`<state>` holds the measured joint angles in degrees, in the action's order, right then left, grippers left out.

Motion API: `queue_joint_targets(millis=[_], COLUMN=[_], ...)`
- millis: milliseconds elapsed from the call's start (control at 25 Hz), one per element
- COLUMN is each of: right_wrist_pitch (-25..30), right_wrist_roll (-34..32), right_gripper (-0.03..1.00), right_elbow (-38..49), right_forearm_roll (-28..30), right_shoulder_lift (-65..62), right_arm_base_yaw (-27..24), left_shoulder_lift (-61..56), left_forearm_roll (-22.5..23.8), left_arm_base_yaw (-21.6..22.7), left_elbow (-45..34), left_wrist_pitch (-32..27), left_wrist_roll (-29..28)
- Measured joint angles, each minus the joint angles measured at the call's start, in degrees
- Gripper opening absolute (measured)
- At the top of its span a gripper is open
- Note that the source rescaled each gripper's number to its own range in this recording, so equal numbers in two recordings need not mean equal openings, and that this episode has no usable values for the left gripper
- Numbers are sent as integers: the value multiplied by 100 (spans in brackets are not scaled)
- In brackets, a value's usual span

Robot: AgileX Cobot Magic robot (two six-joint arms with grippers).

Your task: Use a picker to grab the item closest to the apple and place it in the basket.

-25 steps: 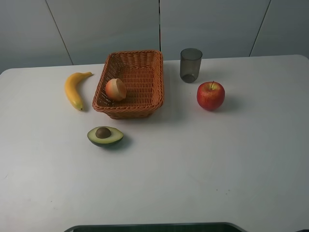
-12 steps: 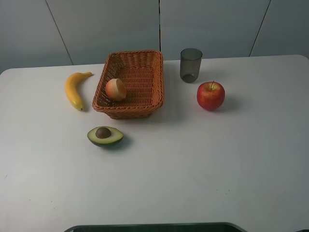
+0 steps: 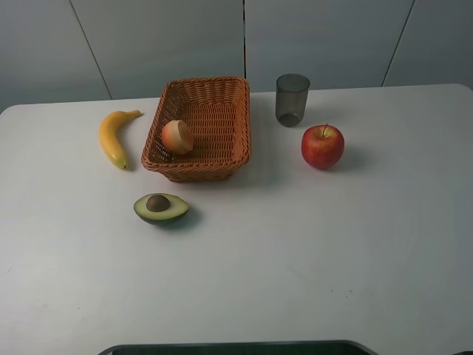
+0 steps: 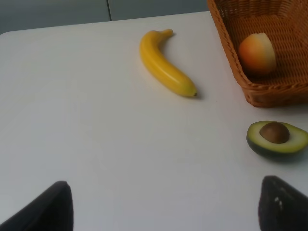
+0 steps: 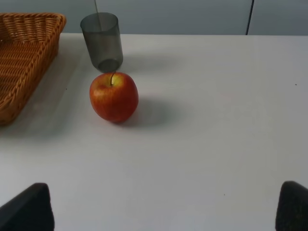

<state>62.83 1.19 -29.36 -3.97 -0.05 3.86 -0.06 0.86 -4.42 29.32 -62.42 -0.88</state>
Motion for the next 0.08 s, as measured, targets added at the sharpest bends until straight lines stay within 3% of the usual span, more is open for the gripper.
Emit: queue_joint_targets(millis=[80], right_wrist_pitch=[0], right_wrist_roll=[0], right_gripper=[100], right_elbow=[0], right_forearm_roll=[0], right_shoulder_lift=[0], right_arm_base_yaw=[0], left_shoulder_lift=[0], left_forearm_roll=[0], left_arm_base_yaw=[0], left_elbow=[0], left_wrist_pitch=[0], left_wrist_roll=[0])
